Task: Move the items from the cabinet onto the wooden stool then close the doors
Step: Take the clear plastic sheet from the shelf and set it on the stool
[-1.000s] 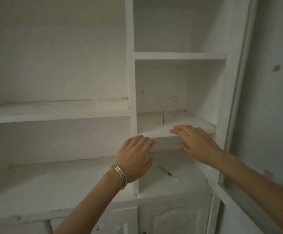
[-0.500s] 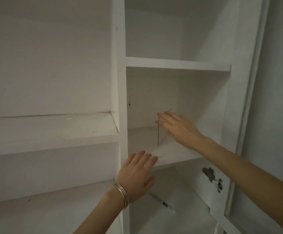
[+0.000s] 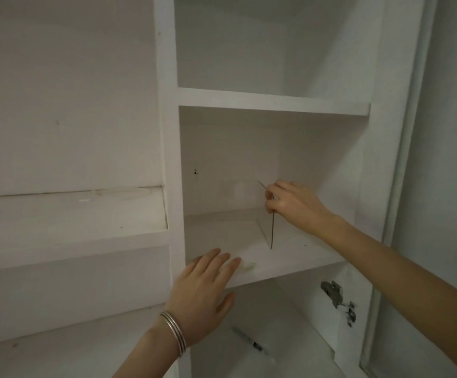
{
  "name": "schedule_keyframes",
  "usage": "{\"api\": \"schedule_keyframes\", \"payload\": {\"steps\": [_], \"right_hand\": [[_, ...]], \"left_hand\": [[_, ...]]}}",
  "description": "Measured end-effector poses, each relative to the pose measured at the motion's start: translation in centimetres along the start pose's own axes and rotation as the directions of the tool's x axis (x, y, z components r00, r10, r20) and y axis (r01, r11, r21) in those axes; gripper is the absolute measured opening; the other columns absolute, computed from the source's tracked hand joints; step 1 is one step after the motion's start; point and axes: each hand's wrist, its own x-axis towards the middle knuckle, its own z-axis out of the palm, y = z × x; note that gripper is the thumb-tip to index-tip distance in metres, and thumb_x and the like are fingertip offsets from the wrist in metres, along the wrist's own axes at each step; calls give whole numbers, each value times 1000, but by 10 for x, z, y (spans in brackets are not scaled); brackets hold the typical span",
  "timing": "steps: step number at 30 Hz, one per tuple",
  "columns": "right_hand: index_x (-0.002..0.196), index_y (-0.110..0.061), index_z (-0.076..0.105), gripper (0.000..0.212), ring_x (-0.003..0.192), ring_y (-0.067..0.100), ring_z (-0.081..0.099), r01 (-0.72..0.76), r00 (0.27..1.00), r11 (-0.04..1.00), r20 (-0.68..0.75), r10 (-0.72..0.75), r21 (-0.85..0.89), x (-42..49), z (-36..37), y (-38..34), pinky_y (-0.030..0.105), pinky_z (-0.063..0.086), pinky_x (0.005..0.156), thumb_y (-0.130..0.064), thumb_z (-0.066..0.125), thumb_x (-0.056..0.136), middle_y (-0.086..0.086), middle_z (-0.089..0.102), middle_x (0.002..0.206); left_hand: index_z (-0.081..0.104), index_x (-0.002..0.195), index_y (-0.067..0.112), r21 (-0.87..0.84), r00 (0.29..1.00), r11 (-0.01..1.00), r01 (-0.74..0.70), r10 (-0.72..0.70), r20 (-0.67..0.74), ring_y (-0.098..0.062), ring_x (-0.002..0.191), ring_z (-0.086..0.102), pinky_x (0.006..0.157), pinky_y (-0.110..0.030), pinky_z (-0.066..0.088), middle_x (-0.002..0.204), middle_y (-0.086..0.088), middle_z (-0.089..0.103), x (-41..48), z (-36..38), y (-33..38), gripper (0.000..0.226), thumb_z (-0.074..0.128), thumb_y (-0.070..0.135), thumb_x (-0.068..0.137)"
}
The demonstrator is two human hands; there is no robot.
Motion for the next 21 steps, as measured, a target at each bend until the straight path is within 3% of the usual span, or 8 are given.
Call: {"api": "schedule_keyframes", "payload": {"steps": [10, 12, 15, 21], "right_hand": [[71, -14, 67, 13, 84, 27, 61, 38, 987, 997, -156, -28, 61, -81, -28, 30, 29, 41, 61, -8, 77, 69, 7, 66, 88], [71, -14, 66, 7, 90, 28, 62, 52, 981, 997, -188, -41, 51, -94, -33, 35, 30, 42, 63, -11, 70, 76, 7, 66, 89], [73, -16, 66, 18, 95, 27, 63, 51, 975, 997, -218, -37, 63, -111, -46, 35, 32, 41, 66, -17, 53, 85, 5, 67, 92], [75, -15, 68, 17, 84, 27, 65, 27, 971, 998, -237, -13, 55, -144, -90, 23, 34, 46, 63, -16, 56, 86, 7, 68, 91]], "left_hand": [[50, 128, 16, -32, 1000, 999, 6, -6, -6, -25, 118, 52, 94, -38, 45, 122, -5, 60, 32, 14, 35, 51, 44, 39, 83], [49, 128, 16, -38, 1000, 999, -2, 3, 12, -25, 119, 51, 95, -37, 44, 122, -5, 59, 35, 14, 45, 51, 45, 39, 83], [51, 129, 15, -63, 999, 997, -43, 44, 24, -26, 120, 51, 95, -38, 44, 124, -5, 59, 39, 11, 58, 51, 44, 38, 84], [51, 128, 15, -116, 988, 982, -151, 148, -31, -25, 121, 48, 97, -36, 38, 125, -5, 58, 55, -9, 70, 50, 43, 39, 85]]}}
